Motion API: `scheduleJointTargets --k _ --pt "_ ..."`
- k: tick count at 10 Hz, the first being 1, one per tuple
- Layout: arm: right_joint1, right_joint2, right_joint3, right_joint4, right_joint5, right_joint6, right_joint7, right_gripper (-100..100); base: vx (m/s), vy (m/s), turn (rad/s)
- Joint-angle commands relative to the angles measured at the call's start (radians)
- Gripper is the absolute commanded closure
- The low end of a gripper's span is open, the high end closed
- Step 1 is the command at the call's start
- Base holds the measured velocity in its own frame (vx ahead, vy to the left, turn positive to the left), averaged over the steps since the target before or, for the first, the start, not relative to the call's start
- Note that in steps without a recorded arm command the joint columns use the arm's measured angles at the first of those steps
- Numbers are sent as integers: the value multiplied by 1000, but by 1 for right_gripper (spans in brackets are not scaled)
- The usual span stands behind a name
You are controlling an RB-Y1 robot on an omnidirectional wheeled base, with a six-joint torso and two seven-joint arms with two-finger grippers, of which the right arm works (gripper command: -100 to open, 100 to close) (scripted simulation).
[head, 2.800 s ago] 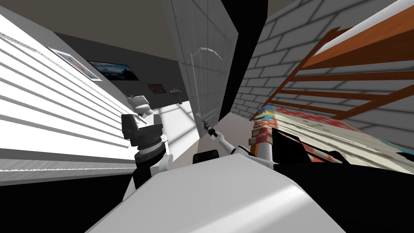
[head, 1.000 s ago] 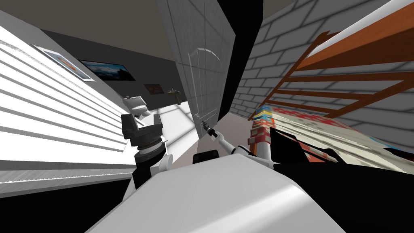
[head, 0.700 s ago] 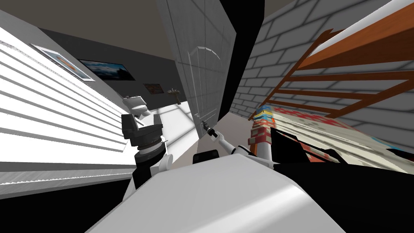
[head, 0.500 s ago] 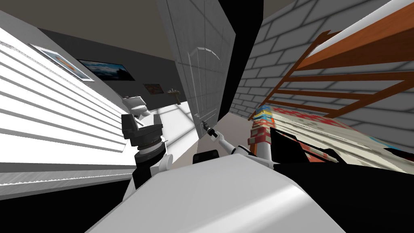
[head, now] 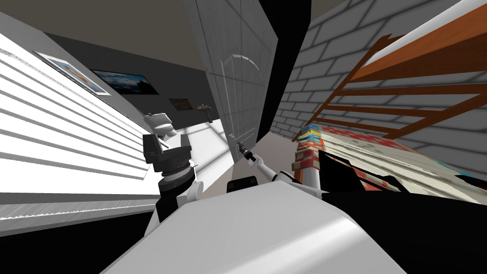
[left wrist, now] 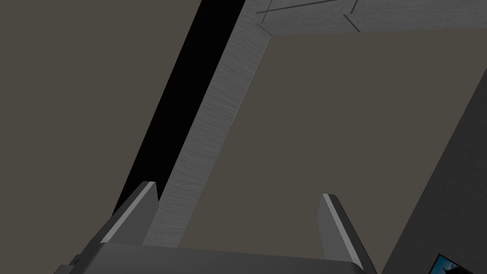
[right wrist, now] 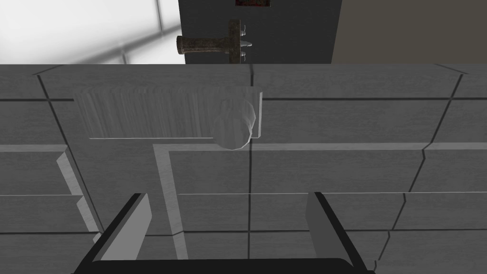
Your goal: Push the door open
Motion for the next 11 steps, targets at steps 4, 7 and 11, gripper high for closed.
scheduleJointTargets --k 4,7,11 --pt "-1 -6 18 -4 2 -2 -11 -100 18 -6 -30" --pt "-1 -6 18 -4 2 -2 -11 -100 4 -2 -10" --pt "-1 -7 21 -5 2 -3 -13 -100 7 1 5"
